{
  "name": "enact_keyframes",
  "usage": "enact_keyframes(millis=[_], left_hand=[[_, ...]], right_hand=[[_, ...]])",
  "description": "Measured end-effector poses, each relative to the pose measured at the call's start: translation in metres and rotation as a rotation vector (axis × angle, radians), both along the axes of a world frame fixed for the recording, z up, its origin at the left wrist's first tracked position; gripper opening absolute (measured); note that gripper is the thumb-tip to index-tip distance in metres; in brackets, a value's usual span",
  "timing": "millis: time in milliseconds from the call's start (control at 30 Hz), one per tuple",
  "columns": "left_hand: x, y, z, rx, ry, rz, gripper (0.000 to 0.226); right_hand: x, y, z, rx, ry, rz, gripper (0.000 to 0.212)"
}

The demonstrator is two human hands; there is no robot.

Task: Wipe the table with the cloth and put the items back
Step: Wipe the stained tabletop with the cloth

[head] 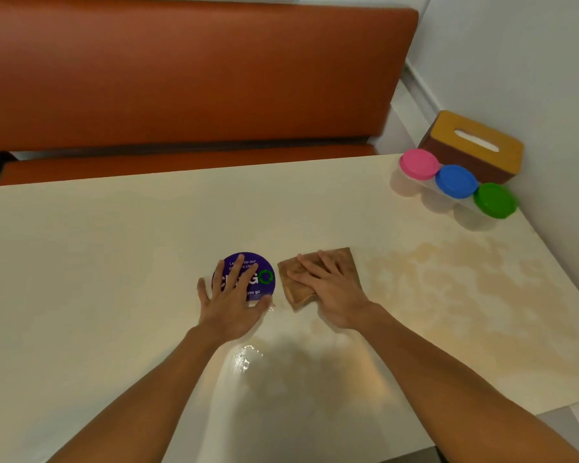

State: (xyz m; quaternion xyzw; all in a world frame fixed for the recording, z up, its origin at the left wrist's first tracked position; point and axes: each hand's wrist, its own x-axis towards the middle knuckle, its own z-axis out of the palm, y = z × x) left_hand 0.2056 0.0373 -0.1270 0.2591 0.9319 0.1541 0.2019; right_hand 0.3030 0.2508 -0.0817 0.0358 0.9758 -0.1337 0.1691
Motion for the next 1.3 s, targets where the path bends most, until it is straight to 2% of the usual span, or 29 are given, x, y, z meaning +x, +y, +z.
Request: enact_keyframes(millis=[267, 633, 833, 1000, 1200, 1300], left_hand=[[0.013, 0.011, -0.005, 0.036, 0.071, 0.106, 0.076], [0.015, 0.021, -0.004, 0.023, 0.092, 0.143, 0.081], [0.012, 0.019, -0.005, 0.002, 0.108, 0.124, 0.082], [0.008, 0.017, -0.005, 0.016, 0.084, 0.110, 0.082], [0.004, 0.008, 0.000, 0.084, -0.020, 0.054, 0.064], [0.003, -0.003, 0.017, 0.240, -0.110, 0.102, 0.051]], right_hand=[[0.029, -0.001, -0.002, -0.015, -0.006, -0.064, 0.078], [0.081, -0.049, -0.005, -0.042, 0.017, -0.395, 0.081], [0.088, -0.086, -0.001, -0.030, -0.001, -0.464, 0.078], [0.097, -0.118, 0.004, -0.015, 0.006, -0.430, 0.072], [0.109, -0.150, 0.008, -0.085, -0.020, -0.406, 0.067], [0.109, -0.149, 0.019, -0.173, -0.093, -0.390, 0.068]])
